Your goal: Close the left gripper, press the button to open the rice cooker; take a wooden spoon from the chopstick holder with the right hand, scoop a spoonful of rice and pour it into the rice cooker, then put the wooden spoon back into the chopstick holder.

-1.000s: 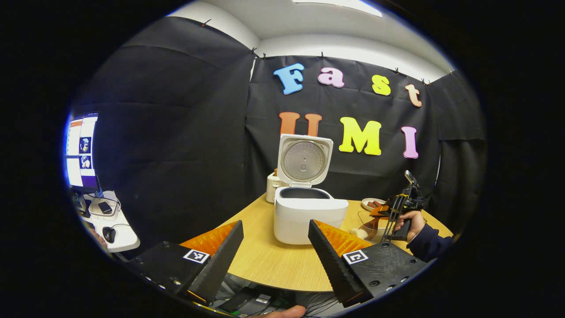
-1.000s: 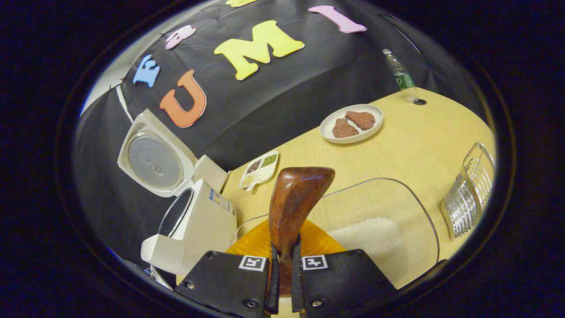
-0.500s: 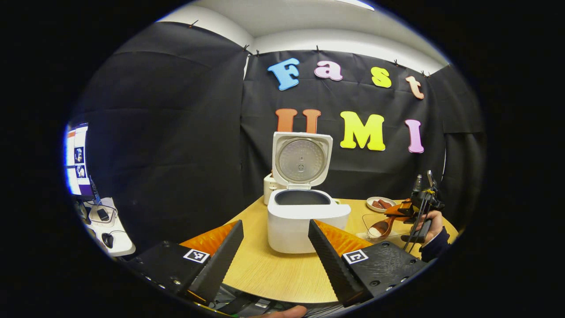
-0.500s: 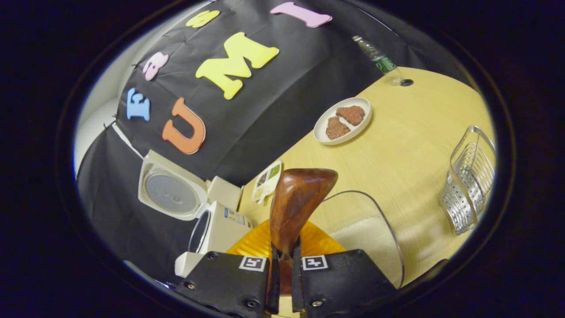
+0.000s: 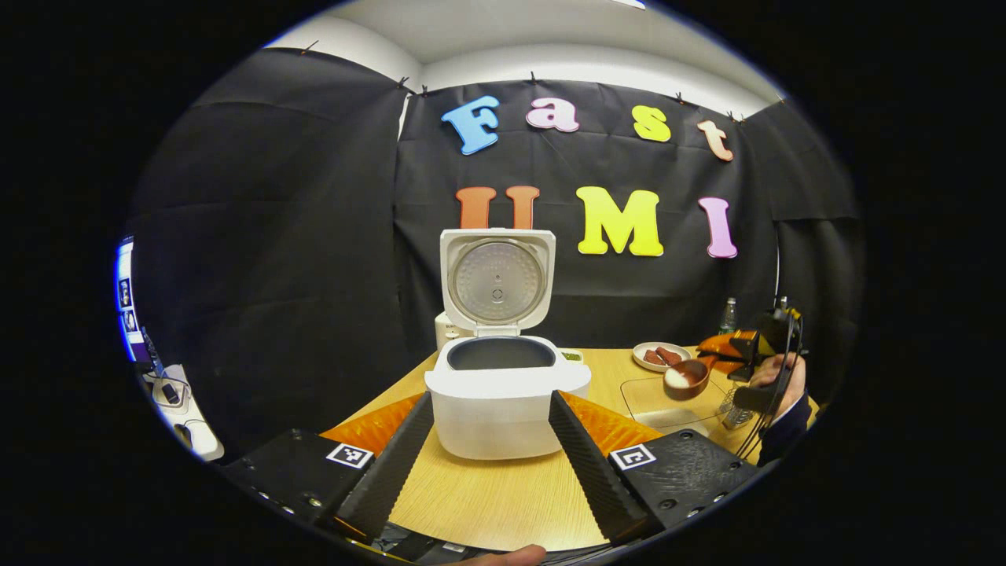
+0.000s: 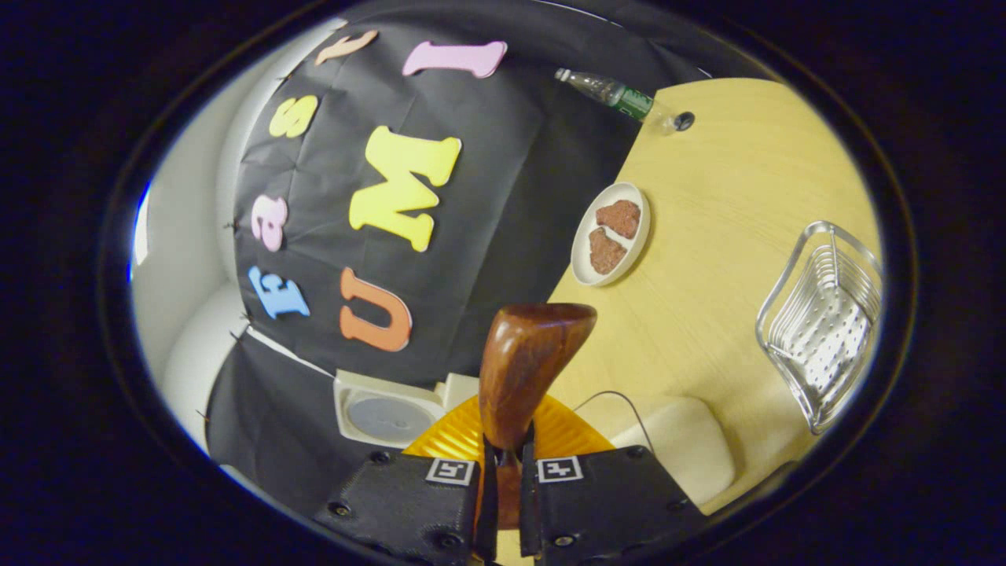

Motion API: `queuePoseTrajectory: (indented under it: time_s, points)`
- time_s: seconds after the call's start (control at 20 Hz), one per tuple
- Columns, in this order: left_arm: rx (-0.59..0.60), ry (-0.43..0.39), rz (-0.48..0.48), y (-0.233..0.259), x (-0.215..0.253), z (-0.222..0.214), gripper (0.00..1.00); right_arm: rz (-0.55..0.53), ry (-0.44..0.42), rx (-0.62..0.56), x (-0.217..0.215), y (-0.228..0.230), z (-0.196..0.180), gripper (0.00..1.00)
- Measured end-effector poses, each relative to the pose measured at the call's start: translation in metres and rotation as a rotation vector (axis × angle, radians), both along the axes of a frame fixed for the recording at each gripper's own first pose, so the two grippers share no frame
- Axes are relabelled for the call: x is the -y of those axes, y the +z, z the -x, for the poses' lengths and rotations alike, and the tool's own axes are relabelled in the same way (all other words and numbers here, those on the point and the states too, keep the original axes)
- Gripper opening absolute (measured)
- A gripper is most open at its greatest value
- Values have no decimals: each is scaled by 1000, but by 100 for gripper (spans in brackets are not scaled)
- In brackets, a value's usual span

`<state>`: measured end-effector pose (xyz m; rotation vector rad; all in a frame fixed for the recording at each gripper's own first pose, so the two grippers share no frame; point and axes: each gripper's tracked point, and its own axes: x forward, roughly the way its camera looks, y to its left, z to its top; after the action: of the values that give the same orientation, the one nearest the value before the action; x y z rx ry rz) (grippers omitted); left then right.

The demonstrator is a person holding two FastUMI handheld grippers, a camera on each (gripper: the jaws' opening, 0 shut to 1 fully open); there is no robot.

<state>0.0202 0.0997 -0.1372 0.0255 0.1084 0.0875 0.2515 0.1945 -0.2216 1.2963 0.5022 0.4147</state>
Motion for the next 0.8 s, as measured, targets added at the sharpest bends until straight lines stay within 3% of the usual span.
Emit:
queuePoseTrajectory:
  time_s: [0.1,0.2,0.35,0.65,0.8]
  points:
    - [-5,-9,-5,1,6,0,94,-198,-8,2,16,27,-11,16]
    - [5,-17,-14,5,8,1,94,-288,-38,0,31,40,-16,15]
    - [16,-27,-17,8,10,4,94,-227,-71,-7,34,40,-21,15]
    - [7,-45,35,9,-1,17,95,-197,-11,-6,-10,63,-17,16]
    - [24,-41,25,16,-11,27,95,-133,6,7,-41,75,-27,16]
